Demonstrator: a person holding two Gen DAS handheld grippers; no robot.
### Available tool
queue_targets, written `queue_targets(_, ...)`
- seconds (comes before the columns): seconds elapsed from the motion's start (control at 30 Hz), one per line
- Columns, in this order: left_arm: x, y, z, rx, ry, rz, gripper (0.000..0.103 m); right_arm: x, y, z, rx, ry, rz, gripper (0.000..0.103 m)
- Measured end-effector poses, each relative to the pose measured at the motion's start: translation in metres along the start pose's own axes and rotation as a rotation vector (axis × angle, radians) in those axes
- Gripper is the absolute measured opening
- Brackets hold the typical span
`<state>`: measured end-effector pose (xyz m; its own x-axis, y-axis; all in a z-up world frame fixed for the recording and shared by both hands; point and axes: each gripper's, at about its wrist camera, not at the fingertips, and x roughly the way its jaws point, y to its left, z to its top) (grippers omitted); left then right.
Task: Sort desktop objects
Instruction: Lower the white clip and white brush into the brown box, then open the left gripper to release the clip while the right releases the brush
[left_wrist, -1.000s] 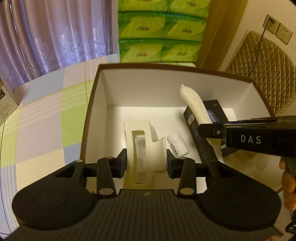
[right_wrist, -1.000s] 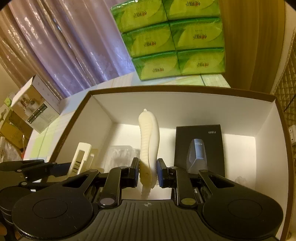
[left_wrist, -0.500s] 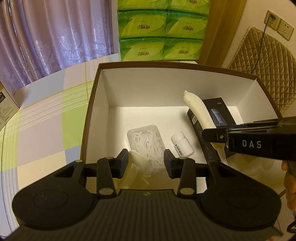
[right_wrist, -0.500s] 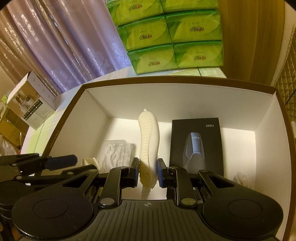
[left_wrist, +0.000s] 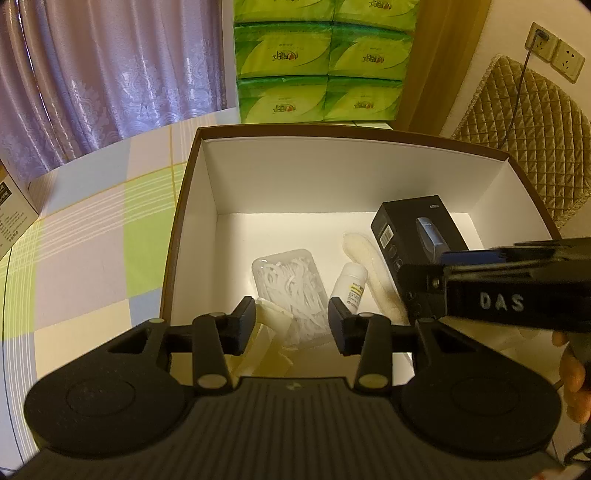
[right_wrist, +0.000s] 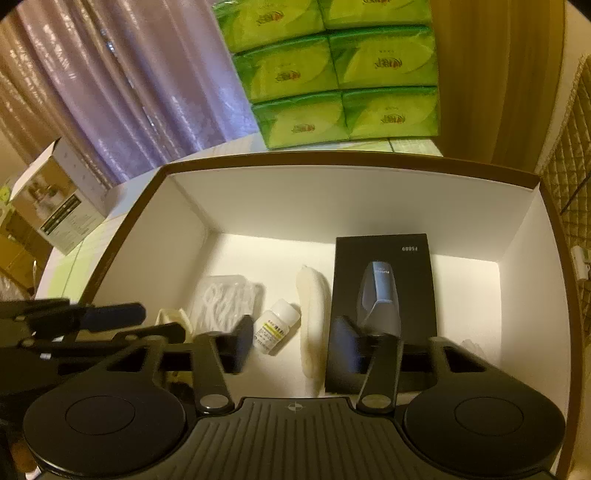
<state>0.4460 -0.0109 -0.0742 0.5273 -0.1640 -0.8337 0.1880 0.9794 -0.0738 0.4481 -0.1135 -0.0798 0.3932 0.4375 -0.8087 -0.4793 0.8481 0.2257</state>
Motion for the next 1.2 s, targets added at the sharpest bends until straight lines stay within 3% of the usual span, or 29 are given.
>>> queue_targets(0.07,-0.002,-0.001,-0.002,0.001,-0.003,0.001,0.041,-0.004,0.003,-0.002,-0.026,0.001,-0.010,0.056)
queue_targets(0.3,-0.009,-0.003,-0.005,0.002,-0.009,0.001,0.045,-0.018,0.005,-0.013,-0.050,-0.013,-0.047,0.088)
queue_targets(0.5,-0.018,-0.008,-0.008,0.009,-0.021,0.002,0.056,-0.033,0.009,-0.020,-0.068,-0.029,-0.084,0.098)
queue_targets(0.8,-0.045,-0.015,-0.014,0.014,-0.058,0.001,0.076,-0.068,0.007,-0.027,-0.034,-0.062,-0.106,0.101)
queue_targets(1.2,-0.085,-0.027,-0.029,0.006,-0.102,0.010,0.079,-0.110,0.010,-0.047,-0.008,-0.096,-0.126,0.101)
